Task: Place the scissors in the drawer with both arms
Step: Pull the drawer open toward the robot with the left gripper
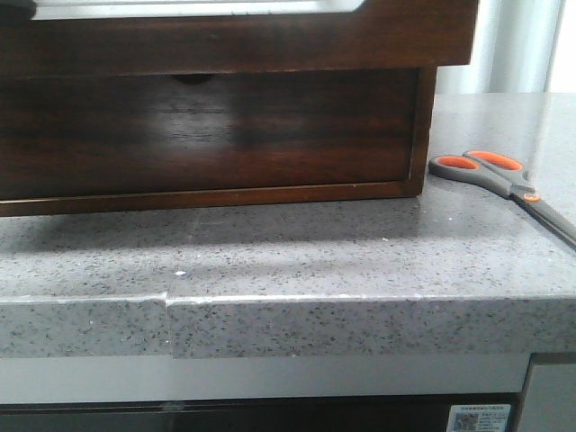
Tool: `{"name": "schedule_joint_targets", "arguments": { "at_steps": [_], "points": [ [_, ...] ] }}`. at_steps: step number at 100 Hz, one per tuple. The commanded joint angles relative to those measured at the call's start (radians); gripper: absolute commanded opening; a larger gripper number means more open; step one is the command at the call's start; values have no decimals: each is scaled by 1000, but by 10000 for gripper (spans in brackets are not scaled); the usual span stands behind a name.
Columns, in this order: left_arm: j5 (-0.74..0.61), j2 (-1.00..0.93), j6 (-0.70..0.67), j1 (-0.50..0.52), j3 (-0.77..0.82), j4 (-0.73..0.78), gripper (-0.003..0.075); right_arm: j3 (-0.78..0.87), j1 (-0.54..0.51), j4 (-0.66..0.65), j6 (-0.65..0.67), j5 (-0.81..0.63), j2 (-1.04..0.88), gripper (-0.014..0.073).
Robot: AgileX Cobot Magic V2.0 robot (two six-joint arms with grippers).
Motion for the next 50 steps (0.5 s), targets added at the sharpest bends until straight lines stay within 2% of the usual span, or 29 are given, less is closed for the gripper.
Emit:
{"name": "schedule_joint_targets", "arguments": {
  "at_steps": [1,50],
  "points": [
    [-129,-34,-22,-32,-7,-11,-22,-32,-1,2,-7,-86,18,-50],
    [-221,-108,-22,-36,-7,-11,-22,-32,-1,2,-7,-82,18,-50]
  ]
}}
